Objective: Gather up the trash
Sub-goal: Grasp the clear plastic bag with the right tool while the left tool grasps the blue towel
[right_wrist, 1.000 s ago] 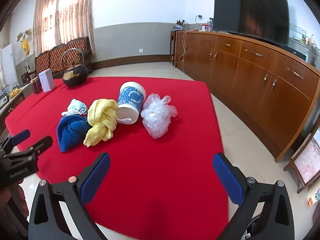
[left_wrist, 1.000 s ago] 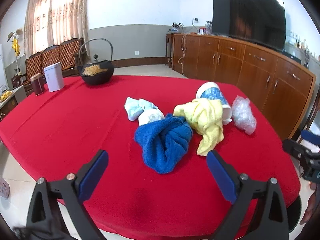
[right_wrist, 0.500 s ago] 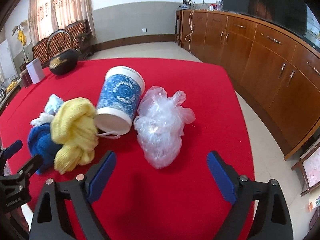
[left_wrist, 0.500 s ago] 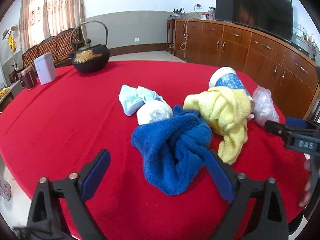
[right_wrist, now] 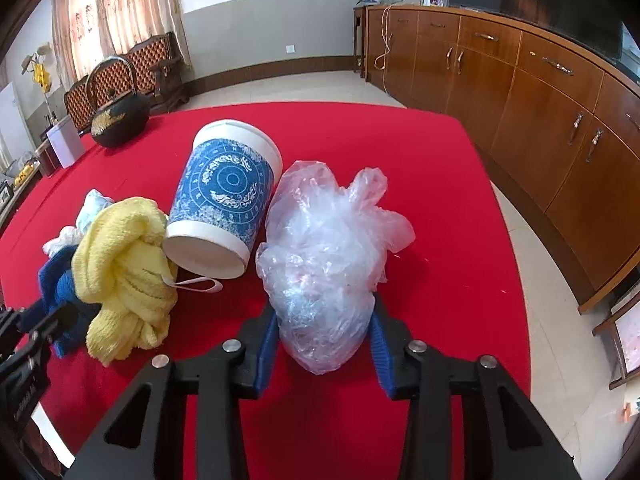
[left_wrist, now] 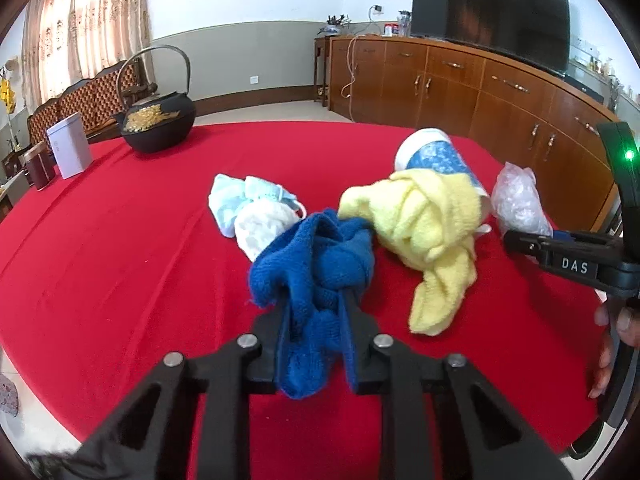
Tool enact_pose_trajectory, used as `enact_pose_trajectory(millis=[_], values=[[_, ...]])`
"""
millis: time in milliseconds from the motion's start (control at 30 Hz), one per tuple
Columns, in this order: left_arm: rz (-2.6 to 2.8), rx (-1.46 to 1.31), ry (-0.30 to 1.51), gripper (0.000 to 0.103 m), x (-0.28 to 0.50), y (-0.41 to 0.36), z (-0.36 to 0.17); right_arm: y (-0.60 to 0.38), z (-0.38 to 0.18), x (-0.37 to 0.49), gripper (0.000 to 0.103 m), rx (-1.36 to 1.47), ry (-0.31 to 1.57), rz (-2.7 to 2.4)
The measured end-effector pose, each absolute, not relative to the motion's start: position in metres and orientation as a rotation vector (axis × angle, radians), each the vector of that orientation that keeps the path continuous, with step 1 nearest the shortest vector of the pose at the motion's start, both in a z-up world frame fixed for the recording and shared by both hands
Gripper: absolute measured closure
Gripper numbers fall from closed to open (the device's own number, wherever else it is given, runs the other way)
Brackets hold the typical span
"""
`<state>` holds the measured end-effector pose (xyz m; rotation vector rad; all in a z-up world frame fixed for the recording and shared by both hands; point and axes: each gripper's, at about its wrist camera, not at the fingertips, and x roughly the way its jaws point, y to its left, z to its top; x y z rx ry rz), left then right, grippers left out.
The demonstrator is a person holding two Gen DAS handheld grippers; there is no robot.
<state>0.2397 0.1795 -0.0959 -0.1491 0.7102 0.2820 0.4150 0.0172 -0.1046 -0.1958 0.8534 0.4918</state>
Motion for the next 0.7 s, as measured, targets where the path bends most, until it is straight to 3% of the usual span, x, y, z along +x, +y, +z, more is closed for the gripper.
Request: enact_pose_trajectory(millis=[167,700], values=[[0.262,-0.169,0.687,0.091,0.229,0.181,-0.092,0.006,-0.100,0.402,0.061,-0.191,0.842,0.492],[0.255,-0.183,0.606,0.093,0.198,0.187,-0.070,-0.028,-0.084,0.357,0.061,-0.158,0.799,0.479]])
